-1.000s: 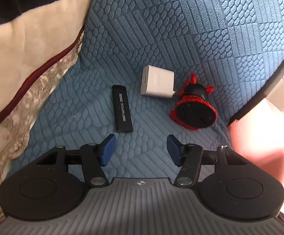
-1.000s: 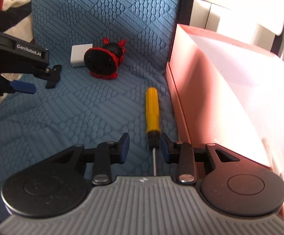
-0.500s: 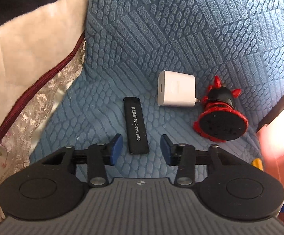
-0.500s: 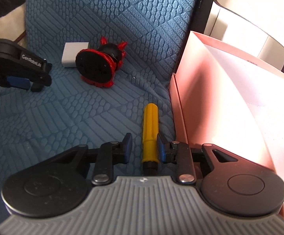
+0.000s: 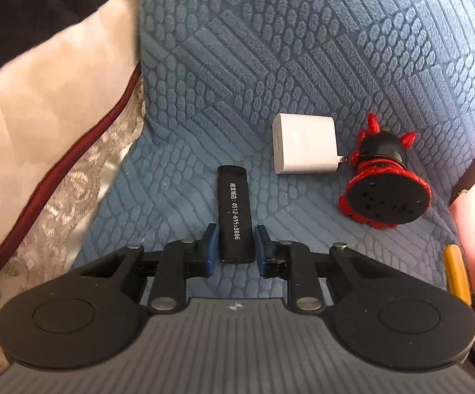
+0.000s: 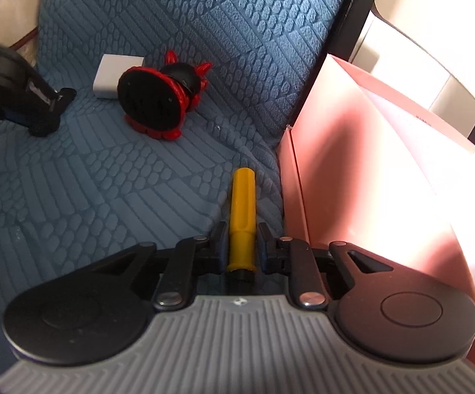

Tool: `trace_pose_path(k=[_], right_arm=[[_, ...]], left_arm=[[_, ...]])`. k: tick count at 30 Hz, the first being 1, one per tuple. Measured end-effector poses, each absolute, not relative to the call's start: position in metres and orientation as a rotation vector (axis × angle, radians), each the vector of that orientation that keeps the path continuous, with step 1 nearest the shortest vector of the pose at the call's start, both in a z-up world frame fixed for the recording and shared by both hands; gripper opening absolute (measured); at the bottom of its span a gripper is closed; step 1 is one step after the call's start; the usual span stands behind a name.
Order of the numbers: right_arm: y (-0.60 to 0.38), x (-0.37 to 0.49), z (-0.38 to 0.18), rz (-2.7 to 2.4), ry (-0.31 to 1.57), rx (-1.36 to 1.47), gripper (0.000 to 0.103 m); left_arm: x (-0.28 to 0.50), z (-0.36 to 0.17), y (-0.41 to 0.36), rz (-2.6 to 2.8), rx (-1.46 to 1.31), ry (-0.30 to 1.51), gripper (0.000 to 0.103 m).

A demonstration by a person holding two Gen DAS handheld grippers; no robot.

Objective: Organize rigid objects
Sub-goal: 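Close the right tool on the screwdriver handle while the left tool grips the USB stick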

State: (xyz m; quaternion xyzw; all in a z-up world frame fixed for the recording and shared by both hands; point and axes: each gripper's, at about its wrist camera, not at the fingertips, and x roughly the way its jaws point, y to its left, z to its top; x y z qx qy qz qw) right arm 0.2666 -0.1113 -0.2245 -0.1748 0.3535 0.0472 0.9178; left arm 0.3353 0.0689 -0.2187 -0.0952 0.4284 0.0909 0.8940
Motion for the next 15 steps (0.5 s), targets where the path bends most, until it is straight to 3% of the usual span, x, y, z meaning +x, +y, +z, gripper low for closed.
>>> trace_pose_path(k=[15], right_arm=[[-0.122,0.236,-0.207,0.164,0.775,-0.264,0.021]], left_arm=[[0.266,-0.207,0.074,0.141,-0.353,0.908,0.027]])
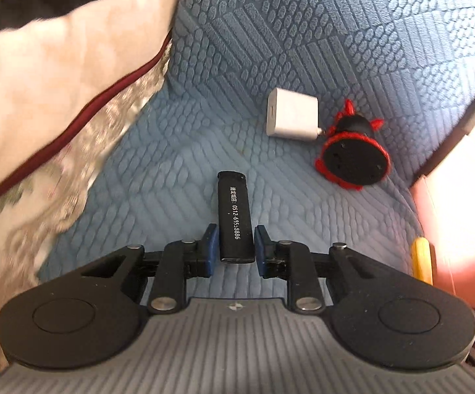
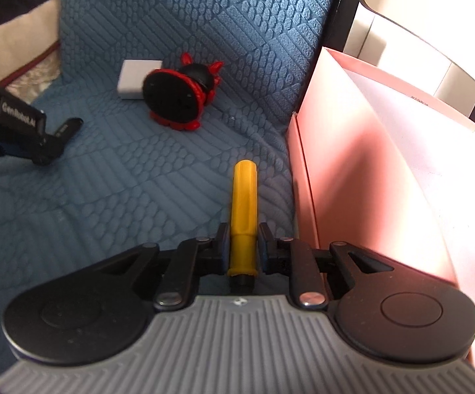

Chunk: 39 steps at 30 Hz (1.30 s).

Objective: Organize rigid objects
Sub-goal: 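Close the right tool on the screwdriver handle while the left tool grips the USB stick, then lift the screwdriver with the right tool while the left tool lowers onto the USB stick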

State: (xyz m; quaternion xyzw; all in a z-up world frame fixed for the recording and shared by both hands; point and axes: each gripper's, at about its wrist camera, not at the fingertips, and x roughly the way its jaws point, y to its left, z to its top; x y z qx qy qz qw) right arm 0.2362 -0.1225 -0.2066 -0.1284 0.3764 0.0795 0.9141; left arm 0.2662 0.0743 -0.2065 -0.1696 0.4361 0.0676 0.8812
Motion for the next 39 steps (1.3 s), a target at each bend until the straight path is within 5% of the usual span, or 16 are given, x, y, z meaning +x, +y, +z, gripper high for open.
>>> trace_pose_path(k=[30,39], right_arm=[[-0.127,0.215,-0.208,0.316,0.856,-0.14,0.023],[-0.133,0.198,-0.205,0.274,0.882,-0.17,0.034]], left_arm=[[0.163,-0.205,0.058,0.105,-0.466,0.996,0.027],[0.17,-0.206,0.064,0.095,-0.506,1.011,0.028]])
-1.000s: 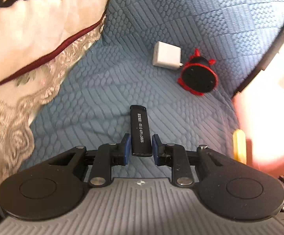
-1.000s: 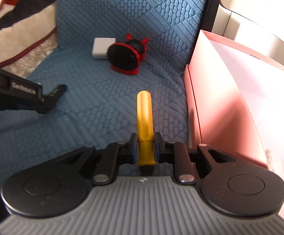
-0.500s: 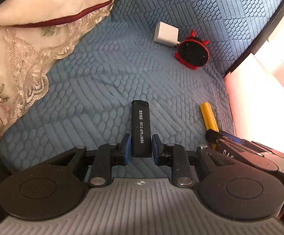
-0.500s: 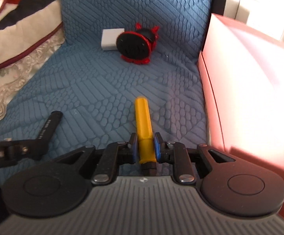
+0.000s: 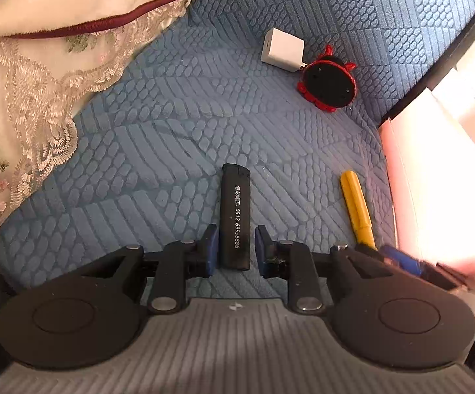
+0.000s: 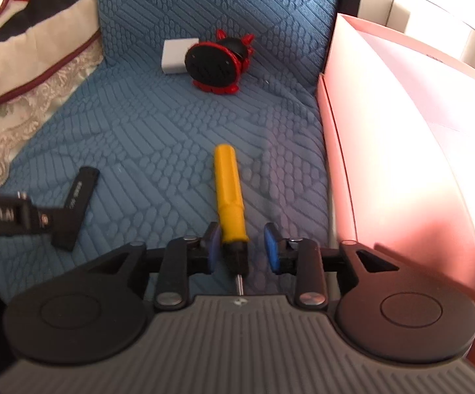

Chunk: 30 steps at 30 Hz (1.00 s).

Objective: Organize rigid objects
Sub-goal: 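Lift the screwdriver with the right tool while the left tool lowers onto the USB stick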

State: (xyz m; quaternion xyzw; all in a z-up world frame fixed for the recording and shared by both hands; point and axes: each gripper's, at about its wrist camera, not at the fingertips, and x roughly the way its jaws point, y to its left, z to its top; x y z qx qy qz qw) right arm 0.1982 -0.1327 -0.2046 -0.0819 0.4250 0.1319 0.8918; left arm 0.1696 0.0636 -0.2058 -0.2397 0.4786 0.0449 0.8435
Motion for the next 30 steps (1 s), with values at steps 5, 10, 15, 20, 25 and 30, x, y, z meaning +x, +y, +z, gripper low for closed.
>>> trace_pose_path(k=[5,10,15,20,25,30], right_arm=[[-0.133,0.189,-0.206,0.231,0.905,-0.209,0.034],[-0.137,0.185,-0.206,0.23,0.918,-0.184,0.017],[-0.134,0.188,-0.2,0.236,0.894,-0.192,0.016],[-0.136,0.185,-0.186,0.269,0.882,-0.182,0.015],[-0.138,0.179,-0.179,0.3,0.907,-0.164,0.015],[-0.139,0.173,-0.182,0.315,0.936,-0.148,0.015]], left_arm=[[0.171,-0.206,0.068,0.077,-0.529,1.017,0.031],[0.172,-0.206,0.066,0.064,-0.526,1.017,0.036],[0.171,-0.206,0.068,0.061,-0.541,1.014,0.036],[0.171,-0.206,0.069,0.063,-0.548,1.01,0.036],[0.171,-0.206,0.07,0.062,-0.55,1.009,0.036],[0.172,-0.207,0.069,0.063,-0.548,1.011,0.036]])
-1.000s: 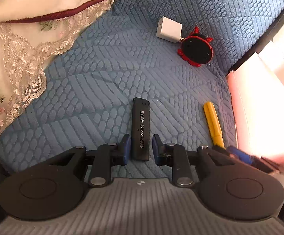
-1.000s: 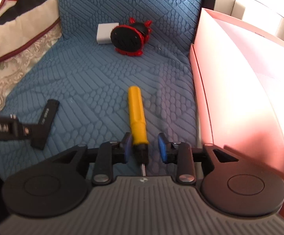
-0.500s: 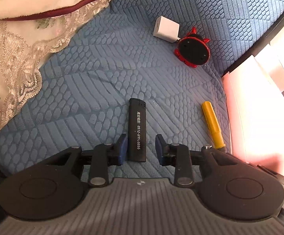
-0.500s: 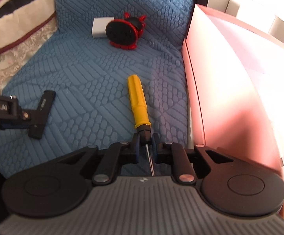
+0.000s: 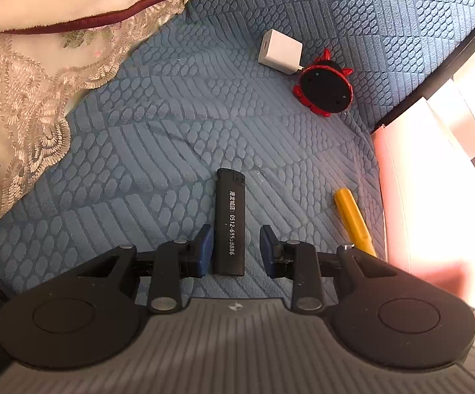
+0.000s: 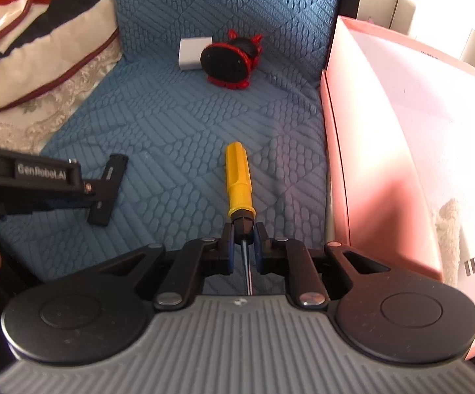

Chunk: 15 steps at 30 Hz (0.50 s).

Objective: Organize rigid objects
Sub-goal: 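Lift the screwdriver with the right tool while the left tool lowers onto the USB stick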

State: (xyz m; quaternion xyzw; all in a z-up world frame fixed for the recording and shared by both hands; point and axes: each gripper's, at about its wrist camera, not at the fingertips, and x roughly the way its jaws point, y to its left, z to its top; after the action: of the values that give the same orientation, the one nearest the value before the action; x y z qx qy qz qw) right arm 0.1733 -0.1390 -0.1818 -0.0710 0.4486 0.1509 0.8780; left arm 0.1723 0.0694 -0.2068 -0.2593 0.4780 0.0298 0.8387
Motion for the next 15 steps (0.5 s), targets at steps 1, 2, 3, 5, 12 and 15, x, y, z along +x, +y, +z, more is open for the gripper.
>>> trace_pose_path(k=[1,2,3,5,12,15], right_arm=[[-0.139,0.174,-0.185,0.318,0.948,-0.141,0.015],[-0.139,0.175,-0.187,0.324,0.96,-0.132,0.015],[-0.139,0.175,-0.19,0.326,0.972,-0.126,0.015],[-0.139,0.175,-0.195,0.325,0.992,-0.123,0.016],[-0.145,0.182,-0.198,0.276,0.961,-0.084,0.031],[-0.148,0.187,-0.197,0.277,0.932,-0.059,0.039]], left_arm=[[0.173,-0.207,0.069,0.063,-0.547,1.012,0.036],[0.173,-0.207,0.069,0.064,-0.544,1.01,0.036],[0.173,-0.207,0.068,0.065,-0.543,1.01,0.036],[0.173,-0.207,0.069,0.065,-0.543,1.009,0.036],[0.176,-0.207,0.069,0.065,-0.538,1.009,0.036],[0.176,-0.207,0.069,0.063,-0.536,1.008,0.036]])
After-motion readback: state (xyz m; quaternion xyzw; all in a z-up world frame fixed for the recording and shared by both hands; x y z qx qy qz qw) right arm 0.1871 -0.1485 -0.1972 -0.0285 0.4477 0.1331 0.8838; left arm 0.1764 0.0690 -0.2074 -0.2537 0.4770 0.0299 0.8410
